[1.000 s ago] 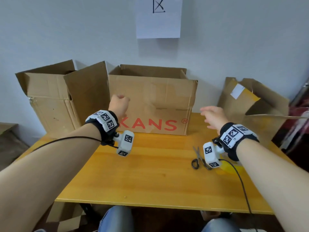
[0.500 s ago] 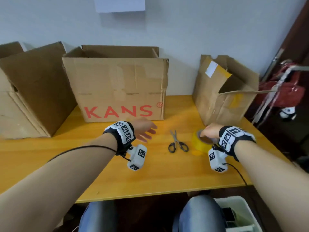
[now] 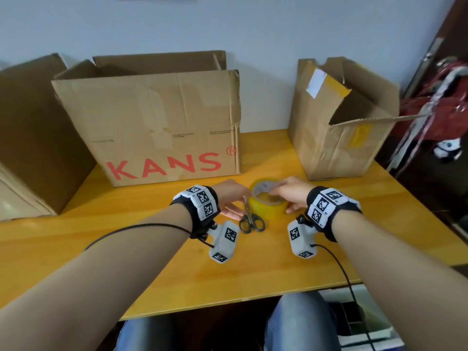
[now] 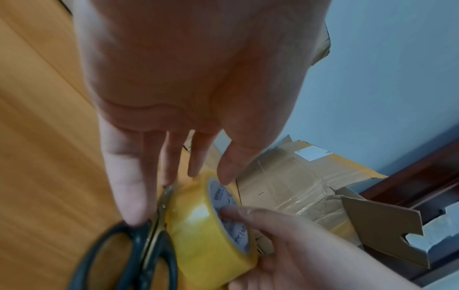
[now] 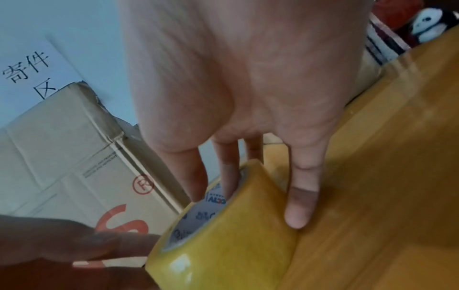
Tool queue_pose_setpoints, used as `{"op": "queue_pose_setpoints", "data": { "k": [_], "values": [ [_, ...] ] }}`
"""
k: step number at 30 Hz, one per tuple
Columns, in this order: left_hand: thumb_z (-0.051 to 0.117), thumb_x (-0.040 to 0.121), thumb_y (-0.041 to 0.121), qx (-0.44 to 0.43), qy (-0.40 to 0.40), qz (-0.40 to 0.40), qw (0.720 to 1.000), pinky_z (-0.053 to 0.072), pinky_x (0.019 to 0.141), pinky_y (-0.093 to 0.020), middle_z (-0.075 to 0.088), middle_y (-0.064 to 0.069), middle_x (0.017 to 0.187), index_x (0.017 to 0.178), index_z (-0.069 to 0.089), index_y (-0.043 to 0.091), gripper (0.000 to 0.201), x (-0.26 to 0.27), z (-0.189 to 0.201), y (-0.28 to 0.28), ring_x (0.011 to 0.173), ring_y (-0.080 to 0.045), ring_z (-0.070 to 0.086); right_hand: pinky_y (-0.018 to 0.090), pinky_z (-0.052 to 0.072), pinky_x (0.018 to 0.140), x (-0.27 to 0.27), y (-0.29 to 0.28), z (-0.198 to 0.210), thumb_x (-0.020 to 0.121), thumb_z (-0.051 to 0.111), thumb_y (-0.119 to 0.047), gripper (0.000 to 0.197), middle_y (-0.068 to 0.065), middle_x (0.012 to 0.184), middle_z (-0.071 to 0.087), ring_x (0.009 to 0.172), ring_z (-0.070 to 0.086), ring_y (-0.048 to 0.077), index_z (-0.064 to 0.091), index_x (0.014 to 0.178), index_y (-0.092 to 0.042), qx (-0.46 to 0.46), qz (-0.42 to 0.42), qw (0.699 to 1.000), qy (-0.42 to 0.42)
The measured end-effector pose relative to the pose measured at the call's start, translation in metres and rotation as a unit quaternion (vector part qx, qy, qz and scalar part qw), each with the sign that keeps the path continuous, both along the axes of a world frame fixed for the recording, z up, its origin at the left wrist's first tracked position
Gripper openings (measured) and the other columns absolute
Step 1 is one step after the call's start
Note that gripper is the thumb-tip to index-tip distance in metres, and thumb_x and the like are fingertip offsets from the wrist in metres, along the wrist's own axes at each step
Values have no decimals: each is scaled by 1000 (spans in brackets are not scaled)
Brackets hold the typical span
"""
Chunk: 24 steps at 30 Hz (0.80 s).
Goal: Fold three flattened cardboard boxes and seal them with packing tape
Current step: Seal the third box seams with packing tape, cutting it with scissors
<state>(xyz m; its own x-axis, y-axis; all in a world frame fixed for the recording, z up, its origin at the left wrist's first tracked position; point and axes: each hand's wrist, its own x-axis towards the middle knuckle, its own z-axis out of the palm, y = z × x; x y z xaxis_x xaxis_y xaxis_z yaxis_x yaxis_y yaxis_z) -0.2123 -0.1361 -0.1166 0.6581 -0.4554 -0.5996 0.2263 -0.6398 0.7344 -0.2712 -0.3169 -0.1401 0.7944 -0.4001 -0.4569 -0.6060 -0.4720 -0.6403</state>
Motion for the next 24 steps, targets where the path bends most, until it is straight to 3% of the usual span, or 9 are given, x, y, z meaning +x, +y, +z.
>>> {"op": "queue_pose_setpoints", "data": {
  "k": [3, 6, 8, 10, 13, 17, 20, 22, 24],
  "values": [
    [53, 100, 23, 17, -13, 6, 1000, 62, 68, -35, 57, -8, 129, 131, 52, 9, 33, 4, 2, 3, 87, -28, 72, 38, 60, 73, 4, 6, 3, 96, 66, -32, 39, 5, 126, 59, 104, 60, 25, 61, 132, -18, -10, 27, 1000, -9],
    [53, 101, 24, 27, -29, 5, 999, 62, 73, -37, 57, -6, 129, 133, 51, 12, 34, 8, 11, 5, 93, -27, 71, 28, 46, 58, 7, 6, 21, 97, 61, -20, 38, 9, 104, 62, 80, 54, 19, 62, 132, -5, -73, 48, 996, -13],
    [54, 101, 24, 8, -55, 14, 998, 61, 75, -39, 56, -5, 128, 131, 53, 12, 33, 13, 22, 1, 98, -26, 68, 31, 45, 59, 8, -1, 35, 96, 56, -15, 35, 9, 90, 58, 72, 51, 20, 63, 127, 1, -116, 22, 991, -56],
    [54, 101, 22, -37, -68, 33, 996, 59, 80, -40, 58, -5, 125, 125, 56, 11, 27, 15, 39, -7, 97, -25, 67, 33, 48, 66, 7, -9, 48, 96, 53, -14, 21, 6, 97, 61, 79, 55, 22, 70, 107, -8, -144, -27, 975, -164],
    [57, 99, 20, -107, -83, 55, 989, 58, 84, -44, 63, -5, 118, 120, 59, 9, 24, 13, 64, -20, 88, -24, 67, 27, 45, 74, -2, -21, 75, 92, 57, -13, 17, -1, 118, 47, 92, 53, 20, 65, 85, -26, -193, -143, 906, -348],
    [57, 99, 17, -167, -114, 59, 978, 59, 80, -43, 65, -4, 117, 122, 62, 9, 25, 6, 93, -31, 89, -23, 67, 29, 52, 66, -15, -35, 101, 89, 57, -4, 22, 3, 126, 34, 79, 55, 20, 67, 86, -23, -244, -200, 821, -476],
    [55, 100, 16, -187, -132, 55, 972, 59, 82, -44, 66, -2, 114, 119, 65, 12, 22, 3, 108, -32, 87, -22, 68, 34, 58, 66, -15, -47, 114, 92, 53, -6, 28, 1, 133, 31, 75, 60, 23, 70, 95, -28, -197, -225, 858, -418],
    [56, 100, 16, -193, -139, 54, 970, 59, 84, -45, 67, -2, 112, 118, 65, 12, 21, 3, 113, -30, 88, -22, 69, 41, 63, 67, -13, -52, 121, 93, 49, -6, 39, 2, 142, 34, 89, 65, 29, 70, 114, -30, -107, -195, 911, -347],
    [57, 99, 16, -195, -146, 55, 968, 60, 87, -47, 68, -2, 111, 118, 66, 12, 21, 3, 116, -25, 91, -22, 69, 50, 60, 83, -12, -53, 127, 95, 43, -5, 47, 9, 149, 44, 109, 62, 37, 59, 138, -19, -100, -131, 939, -303]
  ]
}}
